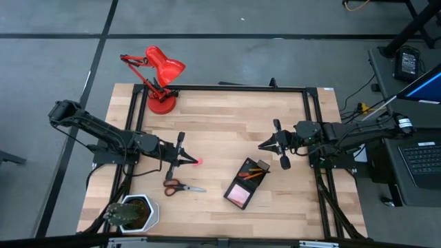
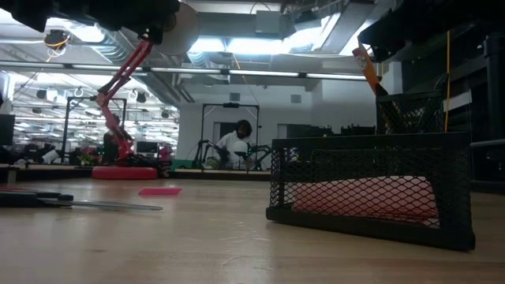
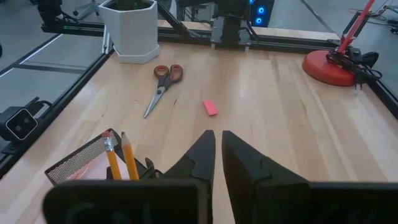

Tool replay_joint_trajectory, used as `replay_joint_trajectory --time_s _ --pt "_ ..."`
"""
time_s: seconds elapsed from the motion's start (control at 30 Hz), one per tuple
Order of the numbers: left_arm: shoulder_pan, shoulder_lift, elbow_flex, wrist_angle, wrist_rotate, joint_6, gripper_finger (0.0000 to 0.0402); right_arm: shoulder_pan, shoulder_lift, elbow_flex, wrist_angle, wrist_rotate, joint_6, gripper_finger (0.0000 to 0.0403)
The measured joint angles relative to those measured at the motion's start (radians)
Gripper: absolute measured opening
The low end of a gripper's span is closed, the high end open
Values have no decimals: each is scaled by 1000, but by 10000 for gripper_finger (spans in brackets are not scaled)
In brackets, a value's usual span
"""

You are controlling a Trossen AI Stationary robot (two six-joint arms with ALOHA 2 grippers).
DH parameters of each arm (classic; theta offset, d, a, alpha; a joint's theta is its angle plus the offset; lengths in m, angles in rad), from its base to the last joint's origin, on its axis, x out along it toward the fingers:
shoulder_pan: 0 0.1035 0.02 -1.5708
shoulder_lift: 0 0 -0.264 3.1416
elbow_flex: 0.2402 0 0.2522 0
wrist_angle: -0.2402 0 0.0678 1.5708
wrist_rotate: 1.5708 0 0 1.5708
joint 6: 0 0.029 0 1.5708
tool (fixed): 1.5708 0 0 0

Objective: Pick and place office supplies into organizer
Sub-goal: Put the pink eraser into the desk organizer

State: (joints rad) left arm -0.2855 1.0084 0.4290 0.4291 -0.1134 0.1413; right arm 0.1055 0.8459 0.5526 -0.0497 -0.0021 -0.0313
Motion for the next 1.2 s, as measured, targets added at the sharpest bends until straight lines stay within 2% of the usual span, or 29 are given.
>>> replay_joint_trajectory --time_s 0.17,0.4,0.57,0.77,0.97,1.2 --pt "0 0 0 0 -1 -9 6 0 0 0 0 0 0 34" --pt "0 0 0 -6 2 -102 6 0 0 0 0 0 -1 34" --pt "1 0 0 2 -10 -59 6 0 0 0 0 0 -1 34" --pt "1 0 0 3 -74 -23 6 0 0 0 0 0 -1 34" --pt "2 0 6 2 -218 -42 5 0 0 0 0 0 0 34" --pt "34 45 117 -234 -326 -128 3 0 0 0 0 0 4 34"
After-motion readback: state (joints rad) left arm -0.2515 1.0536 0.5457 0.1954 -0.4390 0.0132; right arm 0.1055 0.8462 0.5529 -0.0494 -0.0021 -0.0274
